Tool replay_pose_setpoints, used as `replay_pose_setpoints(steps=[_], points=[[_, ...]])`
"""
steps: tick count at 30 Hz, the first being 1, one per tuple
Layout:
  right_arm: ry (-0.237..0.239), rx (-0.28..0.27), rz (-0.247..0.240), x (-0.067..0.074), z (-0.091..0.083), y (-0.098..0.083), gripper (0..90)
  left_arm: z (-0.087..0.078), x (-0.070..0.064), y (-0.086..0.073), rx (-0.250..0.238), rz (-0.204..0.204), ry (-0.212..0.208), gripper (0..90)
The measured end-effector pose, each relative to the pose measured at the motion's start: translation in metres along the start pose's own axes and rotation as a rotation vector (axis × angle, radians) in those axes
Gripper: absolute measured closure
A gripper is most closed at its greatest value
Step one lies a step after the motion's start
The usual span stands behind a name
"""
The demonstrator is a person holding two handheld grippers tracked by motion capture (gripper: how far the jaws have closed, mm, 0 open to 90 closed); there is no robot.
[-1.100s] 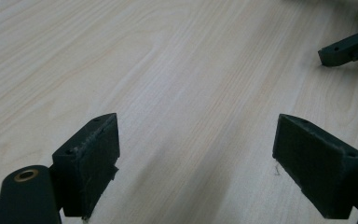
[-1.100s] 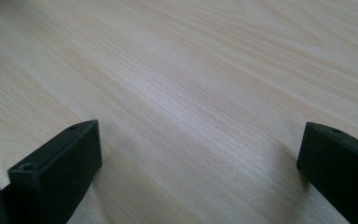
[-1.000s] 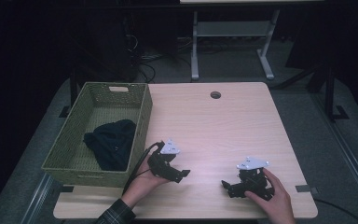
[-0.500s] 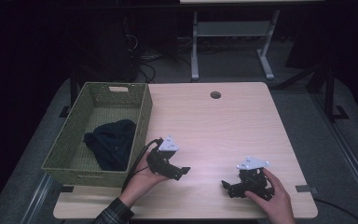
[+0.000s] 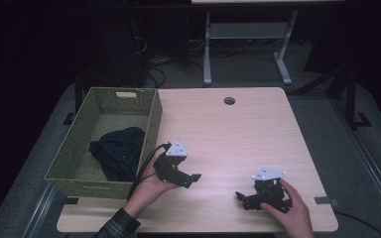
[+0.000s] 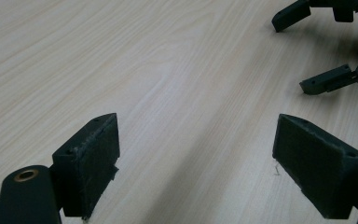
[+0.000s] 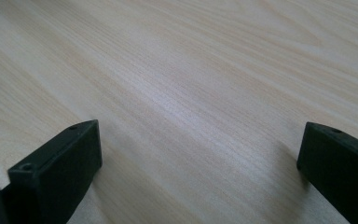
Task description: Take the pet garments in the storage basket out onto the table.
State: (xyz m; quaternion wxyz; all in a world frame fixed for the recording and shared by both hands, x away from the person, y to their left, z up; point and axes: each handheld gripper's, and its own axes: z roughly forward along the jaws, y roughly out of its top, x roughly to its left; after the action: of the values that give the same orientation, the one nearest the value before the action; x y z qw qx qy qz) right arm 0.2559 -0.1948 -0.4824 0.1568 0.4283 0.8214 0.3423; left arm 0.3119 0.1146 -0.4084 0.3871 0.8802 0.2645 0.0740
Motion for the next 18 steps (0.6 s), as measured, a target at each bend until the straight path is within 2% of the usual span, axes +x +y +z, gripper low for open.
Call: replay_pose_setpoints(steps=[18], points=[[0.000,-0.002,-0.002,0.000,0.000,0.000,0.0,-0.011,0.002,0.014,-0.018,0.002,-0.004,14.3]])
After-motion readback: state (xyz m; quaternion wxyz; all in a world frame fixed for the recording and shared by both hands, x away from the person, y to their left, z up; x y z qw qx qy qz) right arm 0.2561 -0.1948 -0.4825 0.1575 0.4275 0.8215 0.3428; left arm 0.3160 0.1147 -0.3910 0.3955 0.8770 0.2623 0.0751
